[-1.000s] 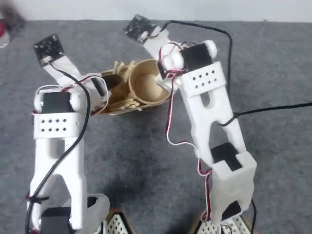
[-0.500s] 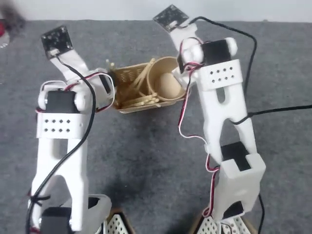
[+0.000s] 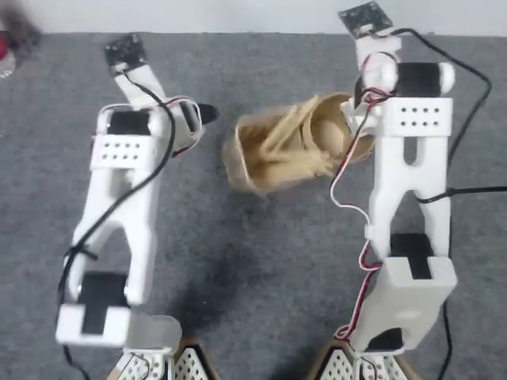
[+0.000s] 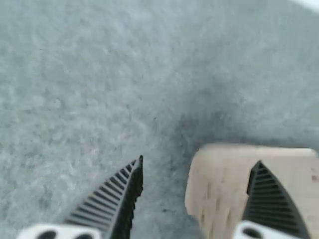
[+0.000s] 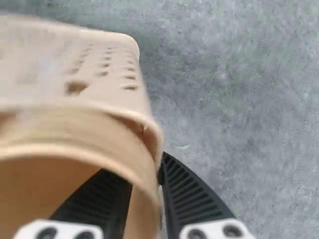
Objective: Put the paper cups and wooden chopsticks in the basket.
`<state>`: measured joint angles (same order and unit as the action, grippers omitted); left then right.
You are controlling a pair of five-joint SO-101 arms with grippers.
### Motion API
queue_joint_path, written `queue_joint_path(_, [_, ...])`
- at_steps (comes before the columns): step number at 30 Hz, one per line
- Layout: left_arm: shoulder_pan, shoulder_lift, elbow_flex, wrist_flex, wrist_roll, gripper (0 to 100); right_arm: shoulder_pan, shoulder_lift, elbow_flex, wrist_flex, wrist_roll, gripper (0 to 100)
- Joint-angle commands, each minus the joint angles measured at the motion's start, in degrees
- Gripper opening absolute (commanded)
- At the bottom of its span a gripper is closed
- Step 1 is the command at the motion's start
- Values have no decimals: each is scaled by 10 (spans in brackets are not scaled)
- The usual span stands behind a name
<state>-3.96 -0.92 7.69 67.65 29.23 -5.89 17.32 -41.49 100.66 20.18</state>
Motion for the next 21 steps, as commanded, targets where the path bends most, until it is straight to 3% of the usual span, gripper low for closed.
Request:
queue_joint_path(1, [2,36,-79,28,-3,325,-21,-24,-3,15,-7,8])
queue_joint_path(12, [-2,49,-95,29,-3,325,-73,-23,-4,-32,-12,9])
queue_joint_path(15, [-22,46,-96,42,-3,325,-75,-22,0,-98,-11,9])
queue_joint_path(21, [-76,46,-96,58,-18,325,-75,1,-3,-116,-8,11])
